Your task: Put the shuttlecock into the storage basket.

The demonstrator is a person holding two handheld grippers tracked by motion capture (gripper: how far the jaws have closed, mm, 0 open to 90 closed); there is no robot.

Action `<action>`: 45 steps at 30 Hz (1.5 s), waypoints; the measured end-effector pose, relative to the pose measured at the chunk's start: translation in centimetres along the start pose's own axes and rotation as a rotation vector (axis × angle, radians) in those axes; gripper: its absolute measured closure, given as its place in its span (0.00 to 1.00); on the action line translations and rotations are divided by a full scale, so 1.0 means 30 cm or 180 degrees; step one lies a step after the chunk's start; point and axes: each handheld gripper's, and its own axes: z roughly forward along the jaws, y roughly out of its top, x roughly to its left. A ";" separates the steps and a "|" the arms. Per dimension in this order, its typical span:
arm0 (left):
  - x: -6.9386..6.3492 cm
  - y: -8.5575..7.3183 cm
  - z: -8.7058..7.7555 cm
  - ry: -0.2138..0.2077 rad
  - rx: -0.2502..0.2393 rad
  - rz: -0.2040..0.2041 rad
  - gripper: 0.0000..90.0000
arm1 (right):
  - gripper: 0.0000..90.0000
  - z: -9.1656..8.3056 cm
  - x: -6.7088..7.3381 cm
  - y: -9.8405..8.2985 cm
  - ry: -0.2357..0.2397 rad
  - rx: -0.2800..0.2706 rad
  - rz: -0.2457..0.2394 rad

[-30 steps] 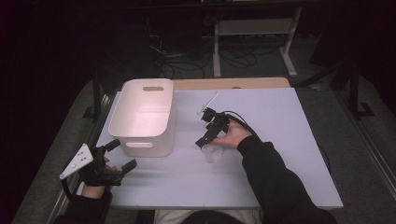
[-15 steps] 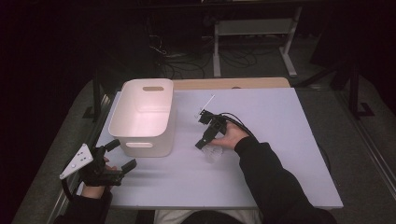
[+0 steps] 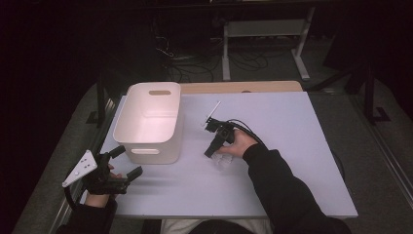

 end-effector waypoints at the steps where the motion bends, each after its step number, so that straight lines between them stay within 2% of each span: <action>1: 0.000 0.000 0.000 0.0000 0.0000 0.0001 0.00 | 0.60 0.002 0.001 0.001 -0.0014 0.0027 0.0037; 3: 0.000 0.000 0.000 -0.0001 -0.0001 0.0003 0.00 | 0.62 0.004 0.000 0.002 -0.0020 0.0051 0.0043; 5: 0.000 0.000 -0.001 0.0000 -0.0004 0.0001 0.00 | 0.69 0.010 0.001 0.001 -0.0024 0.0082 0.0058; 9: 0.000 0.000 -0.001 0.0001 -0.0002 0.0002 0.00 | 0.70 0.010 0.003 0.002 -0.0020 0.0089 0.0095; 24: 0.001 0.000 0.000 -0.0002 0.0001 -0.0004 0.00 | 0.70 -0.018 -0.006 -0.001 -0.0036 0.0037 0.0166; 38: 0.001 0.000 0.000 -0.0001 0.0004 -0.0003 0.00 | 0.70 -0.070 -0.003 0.003 -0.0103 -0.0076 0.0156; 45: 0.001 0.000 0.000 -0.0002 0.0004 -0.0003 0.00 | 0.70 -0.104 0.011 0.018 -0.0143 -0.0136 0.0101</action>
